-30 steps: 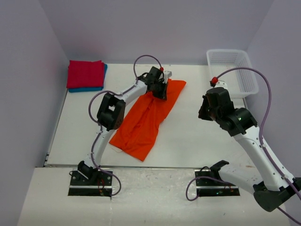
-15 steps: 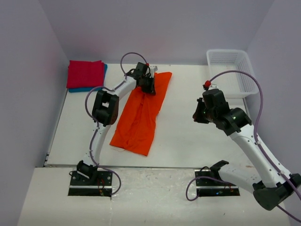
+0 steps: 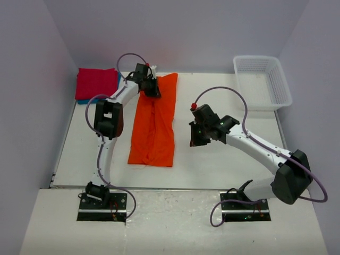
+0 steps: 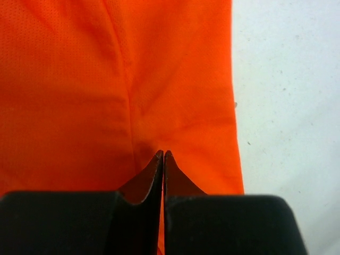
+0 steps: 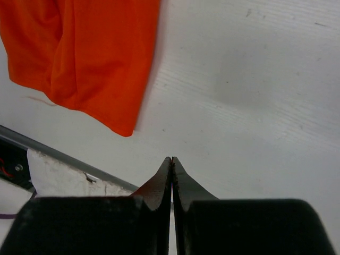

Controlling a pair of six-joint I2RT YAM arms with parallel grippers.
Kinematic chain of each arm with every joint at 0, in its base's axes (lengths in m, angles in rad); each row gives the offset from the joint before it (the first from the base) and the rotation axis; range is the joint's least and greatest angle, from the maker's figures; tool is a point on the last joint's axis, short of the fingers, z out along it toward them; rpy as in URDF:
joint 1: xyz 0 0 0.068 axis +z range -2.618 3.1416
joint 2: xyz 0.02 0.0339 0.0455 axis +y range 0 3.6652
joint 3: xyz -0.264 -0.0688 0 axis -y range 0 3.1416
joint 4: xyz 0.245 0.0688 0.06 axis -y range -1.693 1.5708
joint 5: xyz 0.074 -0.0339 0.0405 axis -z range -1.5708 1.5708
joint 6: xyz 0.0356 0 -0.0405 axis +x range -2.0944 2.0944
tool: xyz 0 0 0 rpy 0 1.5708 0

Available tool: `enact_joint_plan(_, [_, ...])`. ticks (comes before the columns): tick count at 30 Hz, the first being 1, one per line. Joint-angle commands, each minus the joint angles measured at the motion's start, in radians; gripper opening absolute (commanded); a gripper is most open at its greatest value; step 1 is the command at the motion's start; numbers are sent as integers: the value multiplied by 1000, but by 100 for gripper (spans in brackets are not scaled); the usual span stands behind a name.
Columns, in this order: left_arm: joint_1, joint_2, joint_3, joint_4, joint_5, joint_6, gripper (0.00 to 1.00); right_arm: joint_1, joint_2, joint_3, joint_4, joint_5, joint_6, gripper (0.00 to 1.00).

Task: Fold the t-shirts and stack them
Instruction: Rotate the tshirt 90 degrees

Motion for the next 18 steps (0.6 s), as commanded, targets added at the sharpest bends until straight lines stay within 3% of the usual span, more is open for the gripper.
enact_joint_plan(1, [3, -183, -39, 66, 25, -20, 1, 28, 41, 33, 87, -58, 6, 0])
enact_joint_plan(5, [-3, -325, -142, 92, 33, -89, 8, 31, 93, 34, 122, -114, 4, 11])
enact_joint_plan(8, [-23, -477, -312, 95, -70, -164, 12, 35, 109, 6, 163, -150, 12, 22])
enact_joint_plan(11, [-81, -634, -501, 80, -197, -200, 15, 37, 115, -26, 203, -170, 24, 34])
enact_joint_plan(12, [-104, -701, -538, 37, -300, -203, 16, 37, 117, -34, 216, -170, 27, 36])
enact_joint_plan(18, [-357, -914, -814, -97, -635, -247, 22, 37, 86, -71, 223, -150, 17, 40])
